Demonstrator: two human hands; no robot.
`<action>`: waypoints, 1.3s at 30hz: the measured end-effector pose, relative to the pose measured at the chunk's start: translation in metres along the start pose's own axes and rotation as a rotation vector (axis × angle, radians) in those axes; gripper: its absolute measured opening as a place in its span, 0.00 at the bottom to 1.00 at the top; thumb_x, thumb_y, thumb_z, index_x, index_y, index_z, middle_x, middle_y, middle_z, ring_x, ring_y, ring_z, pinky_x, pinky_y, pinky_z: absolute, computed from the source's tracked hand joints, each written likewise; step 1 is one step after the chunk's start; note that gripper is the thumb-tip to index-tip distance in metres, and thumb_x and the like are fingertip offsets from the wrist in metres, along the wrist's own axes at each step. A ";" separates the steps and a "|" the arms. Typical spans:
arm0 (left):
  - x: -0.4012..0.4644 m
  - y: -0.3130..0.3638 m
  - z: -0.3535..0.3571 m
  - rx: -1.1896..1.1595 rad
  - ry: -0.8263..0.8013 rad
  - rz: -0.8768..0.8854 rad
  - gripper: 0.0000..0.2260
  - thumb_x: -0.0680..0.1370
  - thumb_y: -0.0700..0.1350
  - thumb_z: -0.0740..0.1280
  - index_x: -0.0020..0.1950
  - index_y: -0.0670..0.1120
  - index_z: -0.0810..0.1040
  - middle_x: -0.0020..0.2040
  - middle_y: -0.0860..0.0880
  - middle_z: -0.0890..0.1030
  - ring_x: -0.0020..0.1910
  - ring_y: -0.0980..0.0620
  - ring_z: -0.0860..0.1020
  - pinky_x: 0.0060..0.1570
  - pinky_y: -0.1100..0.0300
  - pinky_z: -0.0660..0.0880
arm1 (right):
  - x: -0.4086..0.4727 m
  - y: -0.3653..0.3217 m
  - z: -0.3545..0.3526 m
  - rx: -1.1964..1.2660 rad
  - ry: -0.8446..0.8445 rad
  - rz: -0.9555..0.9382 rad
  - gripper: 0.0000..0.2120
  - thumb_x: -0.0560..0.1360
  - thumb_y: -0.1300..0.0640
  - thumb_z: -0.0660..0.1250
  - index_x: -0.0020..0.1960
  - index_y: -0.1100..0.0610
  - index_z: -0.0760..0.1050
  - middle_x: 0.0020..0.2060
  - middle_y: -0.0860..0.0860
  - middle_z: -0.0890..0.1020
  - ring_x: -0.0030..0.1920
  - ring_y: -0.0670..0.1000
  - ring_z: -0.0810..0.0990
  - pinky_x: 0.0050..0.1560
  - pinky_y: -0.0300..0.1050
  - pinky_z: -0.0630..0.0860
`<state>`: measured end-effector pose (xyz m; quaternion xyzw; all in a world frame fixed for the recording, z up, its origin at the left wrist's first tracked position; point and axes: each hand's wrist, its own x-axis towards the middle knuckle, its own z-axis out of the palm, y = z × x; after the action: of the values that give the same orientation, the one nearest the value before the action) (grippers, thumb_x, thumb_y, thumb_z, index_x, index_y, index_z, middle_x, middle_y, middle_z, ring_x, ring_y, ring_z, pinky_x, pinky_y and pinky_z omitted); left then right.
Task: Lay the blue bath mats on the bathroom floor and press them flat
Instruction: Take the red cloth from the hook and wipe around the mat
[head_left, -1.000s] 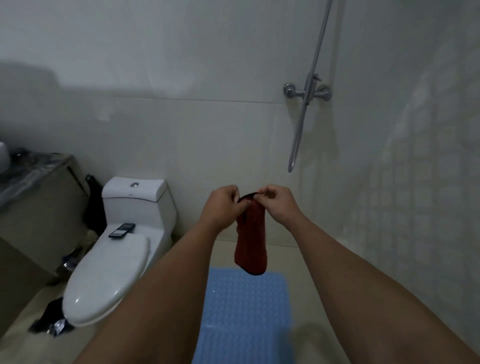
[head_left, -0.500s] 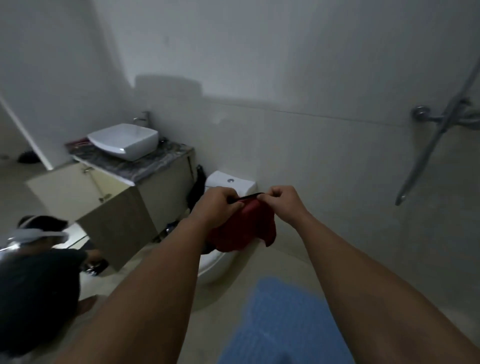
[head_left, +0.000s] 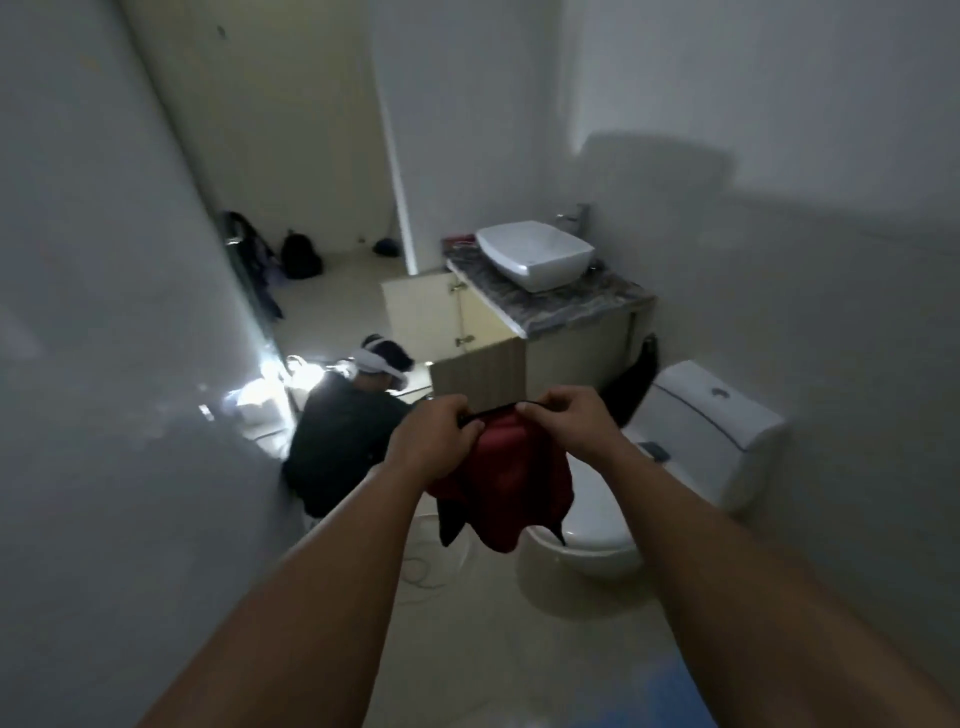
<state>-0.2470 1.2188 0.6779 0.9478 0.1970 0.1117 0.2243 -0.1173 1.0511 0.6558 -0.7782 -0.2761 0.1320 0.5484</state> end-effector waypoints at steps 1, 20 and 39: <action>-0.006 -0.010 -0.010 -0.001 0.030 -0.044 0.10 0.76 0.57 0.69 0.52 0.53 0.82 0.51 0.50 0.85 0.52 0.47 0.82 0.53 0.49 0.79 | 0.010 -0.007 0.014 0.010 -0.041 -0.032 0.10 0.74 0.54 0.76 0.37 0.57 0.82 0.28 0.46 0.81 0.30 0.41 0.77 0.34 0.38 0.74; -0.236 -0.022 -0.268 0.617 0.932 -0.559 0.08 0.81 0.50 0.65 0.59 0.58 0.75 0.54 0.57 0.82 0.51 0.51 0.82 0.46 0.51 0.79 | -0.007 -0.323 0.267 0.381 -0.733 -0.887 0.05 0.73 0.51 0.77 0.42 0.51 0.83 0.35 0.50 0.85 0.37 0.50 0.83 0.42 0.47 0.78; -0.339 0.002 -0.361 1.542 0.892 -0.809 0.04 0.81 0.46 0.70 0.47 0.49 0.83 0.46 0.50 0.77 0.35 0.48 0.75 0.32 0.54 0.69 | -0.118 -0.458 0.331 0.604 -0.894 -1.053 0.09 0.75 0.46 0.73 0.41 0.50 0.79 0.31 0.48 0.81 0.30 0.43 0.77 0.33 0.37 0.73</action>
<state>-0.6588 1.2117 0.9529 0.5661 0.5930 0.2152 -0.5306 -0.5119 1.3539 0.9486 -0.2314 -0.7595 0.2257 0.5645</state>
